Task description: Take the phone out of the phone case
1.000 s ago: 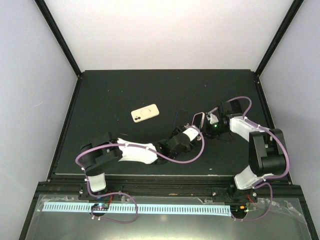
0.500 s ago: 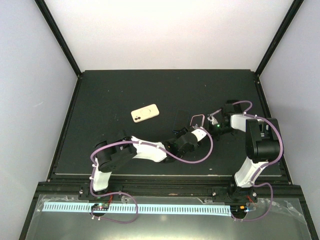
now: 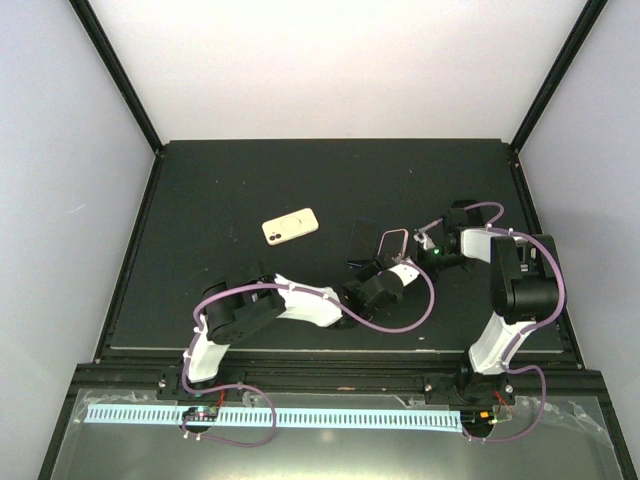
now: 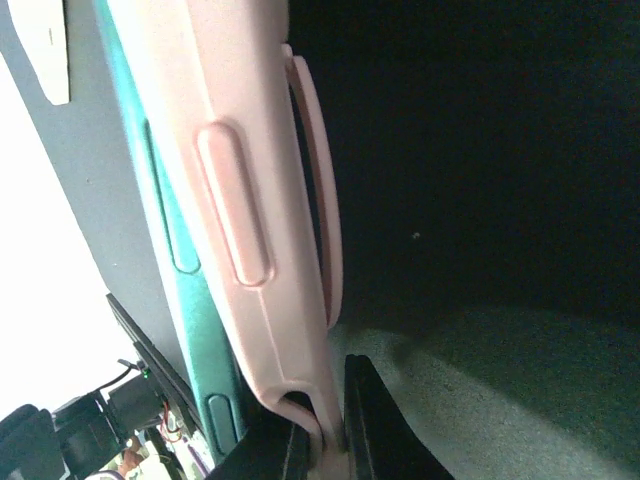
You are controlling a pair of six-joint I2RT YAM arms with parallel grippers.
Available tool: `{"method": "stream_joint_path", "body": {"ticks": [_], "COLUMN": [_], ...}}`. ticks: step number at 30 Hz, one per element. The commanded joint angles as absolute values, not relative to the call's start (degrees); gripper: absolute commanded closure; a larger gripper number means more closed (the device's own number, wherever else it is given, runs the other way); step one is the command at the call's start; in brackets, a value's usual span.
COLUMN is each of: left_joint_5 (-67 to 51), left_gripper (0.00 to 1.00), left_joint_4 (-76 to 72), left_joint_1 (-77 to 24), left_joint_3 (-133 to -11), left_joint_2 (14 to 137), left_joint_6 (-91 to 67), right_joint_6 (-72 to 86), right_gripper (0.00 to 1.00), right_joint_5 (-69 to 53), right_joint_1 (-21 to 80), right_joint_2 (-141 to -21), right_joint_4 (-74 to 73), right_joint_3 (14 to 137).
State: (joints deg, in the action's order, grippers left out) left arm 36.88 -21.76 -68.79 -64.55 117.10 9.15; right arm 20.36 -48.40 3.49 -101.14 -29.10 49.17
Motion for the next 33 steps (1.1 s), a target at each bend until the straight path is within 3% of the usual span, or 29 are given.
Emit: {"method": "stream_joint_path", "body": {"ticks": [1, 8, 12, 16, 25, 33], "left_joint_5": [44.0, 49.2, 58.5, 57.4, 56.1, 46.5], "left_gripper": [0.41, 0.42, 0.35, 0.34, 0.61, 0.5], "left_joint_4": [-19.8, -18.7, -22.3, -20.6, -21.4, -21.3], "left_joint_1": [-69.3, -69.2, -68.8, -68.2, -67.9, -67.0], "left_joint_3": [-66.5, -68.3, -68.5, -68.7, -66.2, -62.8], "left_joint_2": [119.1, 121.7, 123.9, 123.6, 120.9, 117.9], "left_joint_6": [11.7, 13.2, 15.5, 13.7, 12.9, 11.9], "right_joint_6": [19.3, 18.3, 18.0, 17.4, 15.8, 14.9], "right_gripper": [0.99, 0.99, 0.99, 0.99, 0.99, 0.99], "right_joint_5": [-48.7, -49.0, -50.3, -51.7, -55.6, -58.3], "right_joint_1": [3.4, 3.2, 2.8, 2.5, 1.9, 1.9], "right_joint_2": [-100.3, -99.4, -97.5, -94.4, -88.2, -85.3], "right_joint_4": [-29.5, -30.1, -29.9, -29.3, -29.3, -28.6], "right_joint_3": [49.5, 49.3, 48.7, 48.0, 47.7, 47.2]}}
